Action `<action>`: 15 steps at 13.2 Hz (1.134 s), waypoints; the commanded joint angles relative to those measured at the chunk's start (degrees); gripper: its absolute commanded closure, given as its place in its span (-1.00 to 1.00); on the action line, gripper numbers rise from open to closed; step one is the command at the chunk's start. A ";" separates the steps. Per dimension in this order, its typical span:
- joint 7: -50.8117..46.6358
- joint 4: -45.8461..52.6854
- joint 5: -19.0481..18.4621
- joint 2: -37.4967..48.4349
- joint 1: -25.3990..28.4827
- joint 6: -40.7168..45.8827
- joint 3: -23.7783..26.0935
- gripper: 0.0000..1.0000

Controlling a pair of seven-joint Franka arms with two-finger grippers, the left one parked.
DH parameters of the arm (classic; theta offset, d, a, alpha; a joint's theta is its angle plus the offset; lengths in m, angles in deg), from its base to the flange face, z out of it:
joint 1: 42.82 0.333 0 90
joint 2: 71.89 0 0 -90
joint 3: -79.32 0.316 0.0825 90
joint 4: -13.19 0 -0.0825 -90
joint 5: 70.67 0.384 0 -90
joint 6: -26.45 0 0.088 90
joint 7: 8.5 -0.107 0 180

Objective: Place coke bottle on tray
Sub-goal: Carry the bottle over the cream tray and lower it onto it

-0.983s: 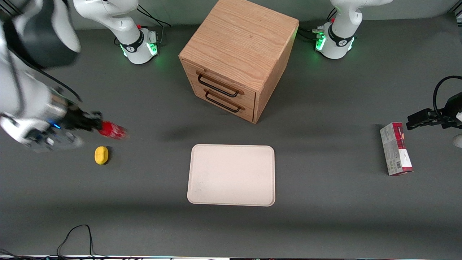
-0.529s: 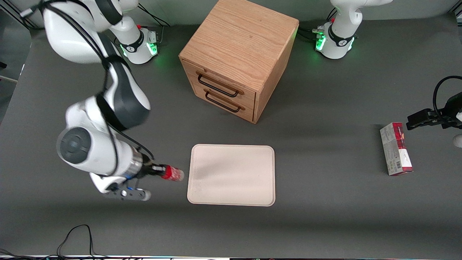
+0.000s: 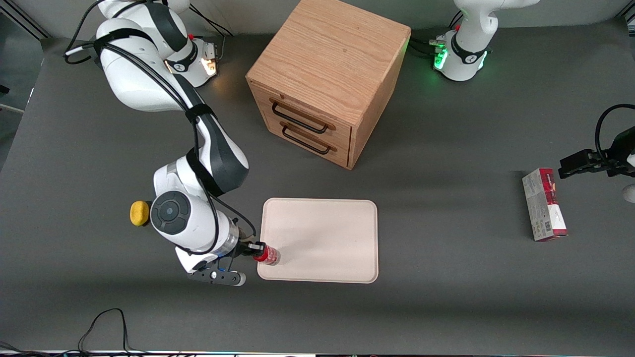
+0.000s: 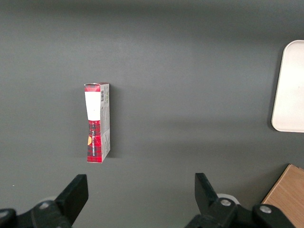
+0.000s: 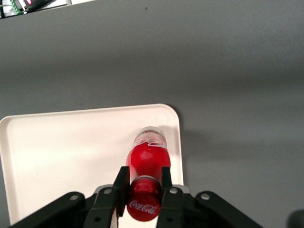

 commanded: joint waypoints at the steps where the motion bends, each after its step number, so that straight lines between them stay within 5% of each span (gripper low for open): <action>1: -2.35 3.25 -2.23 -1.75 0.80 -0.22 -0.08 1.00; 7: -2.43 3.16 -2.23 -2.28 1.06 -1.26 -0.08 1.00; 8: -2.43 3.16 -2.23 -2.45 1.06 -1.53 -0.08 0.82; 10: -2.35 3.16 -2.23 -2.63 1.06 -1.71 -0.08 -0.98; 15: -2.17 3.16 -2.23 -1.58 0.88 -0.75 -0.08 -1.00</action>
